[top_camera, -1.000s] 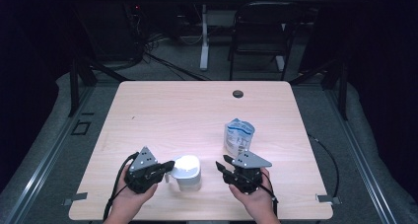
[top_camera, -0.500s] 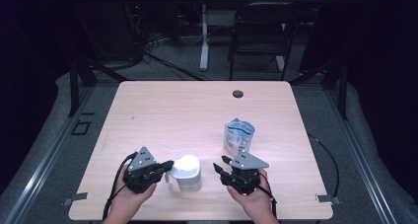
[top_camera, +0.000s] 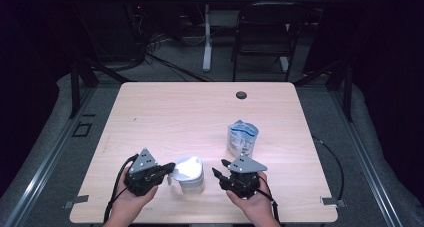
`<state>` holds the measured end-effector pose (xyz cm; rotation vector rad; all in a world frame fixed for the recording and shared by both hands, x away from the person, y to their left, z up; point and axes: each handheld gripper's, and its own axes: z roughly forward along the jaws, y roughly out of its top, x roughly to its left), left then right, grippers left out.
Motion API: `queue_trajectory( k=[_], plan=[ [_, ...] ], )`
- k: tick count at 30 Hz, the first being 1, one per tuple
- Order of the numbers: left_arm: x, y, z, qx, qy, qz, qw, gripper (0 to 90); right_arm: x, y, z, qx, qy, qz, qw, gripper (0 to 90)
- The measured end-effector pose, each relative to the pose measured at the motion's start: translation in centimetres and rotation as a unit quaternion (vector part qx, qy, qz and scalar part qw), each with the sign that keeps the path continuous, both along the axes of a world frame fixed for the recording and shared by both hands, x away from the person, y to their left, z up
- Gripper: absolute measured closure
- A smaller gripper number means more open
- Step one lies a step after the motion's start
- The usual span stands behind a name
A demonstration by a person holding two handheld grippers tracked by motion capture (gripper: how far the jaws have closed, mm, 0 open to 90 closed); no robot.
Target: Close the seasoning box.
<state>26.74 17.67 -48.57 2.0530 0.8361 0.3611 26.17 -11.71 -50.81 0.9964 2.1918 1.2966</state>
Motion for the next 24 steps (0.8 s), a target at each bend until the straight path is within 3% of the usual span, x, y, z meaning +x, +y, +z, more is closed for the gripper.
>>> queue_trajectory(
  k=[24],
  plan=[
    [0.0,0.0,0.0,0.002,0.002,0.000,1.0000,90.0,-0.2,1.7,-0.7,-0.015,0.007,0.027,0.9995,57.1]
  ],
)
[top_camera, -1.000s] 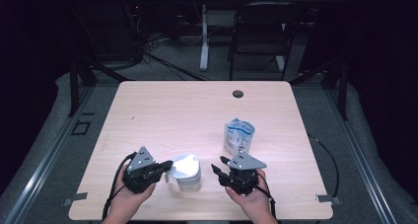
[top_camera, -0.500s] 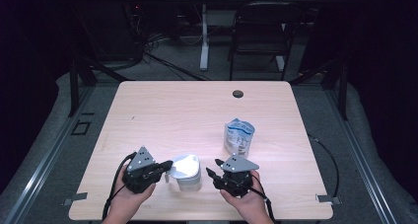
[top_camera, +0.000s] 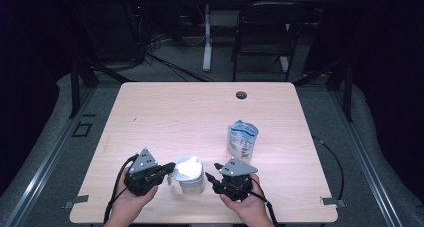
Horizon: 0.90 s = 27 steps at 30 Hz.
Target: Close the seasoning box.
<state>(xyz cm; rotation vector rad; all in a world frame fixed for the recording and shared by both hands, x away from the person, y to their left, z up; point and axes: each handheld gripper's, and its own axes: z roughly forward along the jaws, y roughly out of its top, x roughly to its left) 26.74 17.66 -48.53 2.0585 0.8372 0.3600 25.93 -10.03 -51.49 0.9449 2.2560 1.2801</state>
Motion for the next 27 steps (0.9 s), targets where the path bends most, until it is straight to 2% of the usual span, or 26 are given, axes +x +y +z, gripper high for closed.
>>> queue_trajectory(
  k=[27],
  plan=[
    [-0.02,-0.03,-0.06,-0.003,-0.002,0.002,1.0000,90.0,-0.05,0.81,-0.21,-0.003,0.001,0.011,0.9999,56.5]
  ],
)
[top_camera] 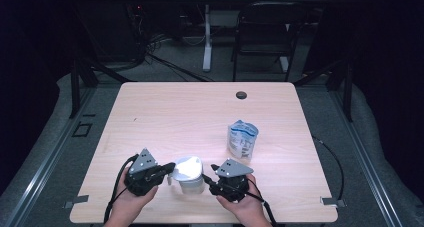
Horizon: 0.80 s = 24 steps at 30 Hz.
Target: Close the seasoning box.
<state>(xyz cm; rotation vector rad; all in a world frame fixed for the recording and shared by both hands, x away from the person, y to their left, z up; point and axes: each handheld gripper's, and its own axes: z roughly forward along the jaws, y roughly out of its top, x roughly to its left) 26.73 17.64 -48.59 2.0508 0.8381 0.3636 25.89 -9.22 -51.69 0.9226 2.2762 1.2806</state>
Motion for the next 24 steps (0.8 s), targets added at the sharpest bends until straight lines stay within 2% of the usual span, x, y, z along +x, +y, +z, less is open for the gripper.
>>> queue_trajectory(
  k=[12,18,20,22,24],
  plan=[
    [-0.04,0.07,0.01,0.000,0.001,0.001,1.0000,89.9,-0.02,0.15,0.29,0.004,-0.006,0.000,1.0000,56.3],
    [-0.07,0.28,0.07,0.002,-0.001,0.008,1.0000,84.9,-0.06,0.21,0.47,0.003,-0.007,0.002,1.0000,56.2],
    [-0.08,0.30,0.06,0.000,-0.003,0.010,0.9999,81.4,-0.05,0.21,0.50,0.003,-0.008,0.002,1.0000,56.3],
    [-0.25,0.41,0.12,-0.004,-0.013,0.018,0.9997,72.8,-0.06,0.21,0.60,0.003,-0.009,0.003,0.9999,56.2],
    [-0.31,0.43,0.13,-0.005,-0.016,0.020,0.9997,68.2,-0.05,0.21,0.60,0.004,-0.009,0.003,0.9999,56.2]
  ],
)
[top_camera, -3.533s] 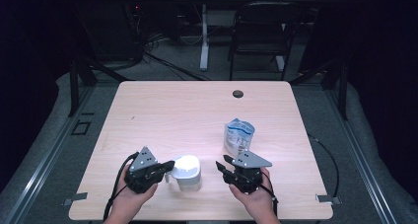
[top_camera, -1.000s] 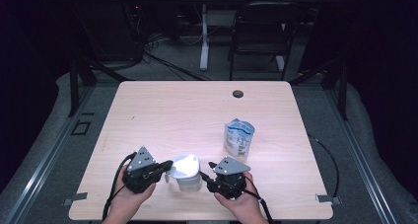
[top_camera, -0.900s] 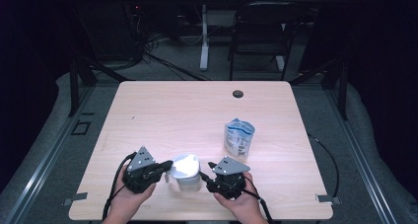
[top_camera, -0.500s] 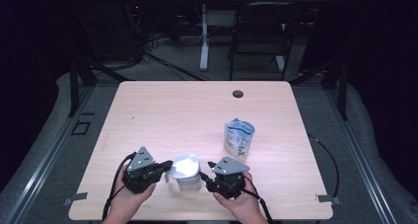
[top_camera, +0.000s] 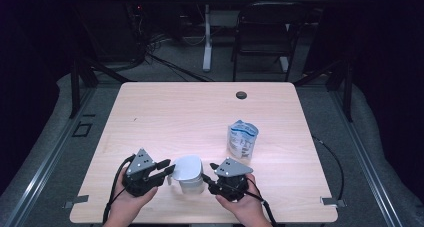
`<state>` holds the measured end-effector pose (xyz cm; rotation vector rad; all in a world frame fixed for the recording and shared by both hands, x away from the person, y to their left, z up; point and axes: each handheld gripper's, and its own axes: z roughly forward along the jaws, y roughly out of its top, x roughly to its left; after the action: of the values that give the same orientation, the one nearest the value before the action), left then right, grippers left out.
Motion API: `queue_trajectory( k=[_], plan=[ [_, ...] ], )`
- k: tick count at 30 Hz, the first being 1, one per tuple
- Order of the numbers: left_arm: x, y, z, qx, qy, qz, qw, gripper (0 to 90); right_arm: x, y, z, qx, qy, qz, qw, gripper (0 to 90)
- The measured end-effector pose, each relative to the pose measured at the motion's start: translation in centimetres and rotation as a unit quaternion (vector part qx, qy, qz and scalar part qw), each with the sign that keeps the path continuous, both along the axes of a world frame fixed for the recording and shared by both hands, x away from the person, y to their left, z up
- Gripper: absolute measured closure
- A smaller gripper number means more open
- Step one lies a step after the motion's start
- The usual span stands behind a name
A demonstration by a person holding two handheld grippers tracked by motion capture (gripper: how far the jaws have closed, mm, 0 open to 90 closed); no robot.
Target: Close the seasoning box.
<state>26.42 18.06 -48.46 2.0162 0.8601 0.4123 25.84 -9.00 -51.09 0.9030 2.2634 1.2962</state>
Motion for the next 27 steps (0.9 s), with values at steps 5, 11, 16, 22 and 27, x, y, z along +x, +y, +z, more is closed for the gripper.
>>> queue_trajectory(
  k=[5,11,16,22,27],
  plan=[
    [-0.2,0.2,0.2,-0.003,0.001,0.006,1.0000,63.3,0.1,0.0,0.1,0.002,-0.001,0.000,1.0000,56.2],
    [-0.1,0.8,0.4,-0.005,0.006,0.010,0.9999,61.4,0.2,0.0,0.5,-0.002,-0.006,0.004,1.0000,56.3],
    [-0.4,1.4,0.1,-0.016,0.009,0.015,0.9997,58.9,0.3,0.0,0.6,0.000,-0.006,0.003,1.0000,56.2],
    [-0.8,1.9,-0.8,-0.009,0.012,0.012,0.9998,56.5,0.3,-0.1,0.6,0.000,-0.008,0.001,1.0000,56.3],
    [-1.1,2.4,-1.5,-0.009,0.022,0.012,0.9996,55.6,0.4,-0.2,0.6,0.002,-0.006,0.001,1.0000,56.3]
  ],
)
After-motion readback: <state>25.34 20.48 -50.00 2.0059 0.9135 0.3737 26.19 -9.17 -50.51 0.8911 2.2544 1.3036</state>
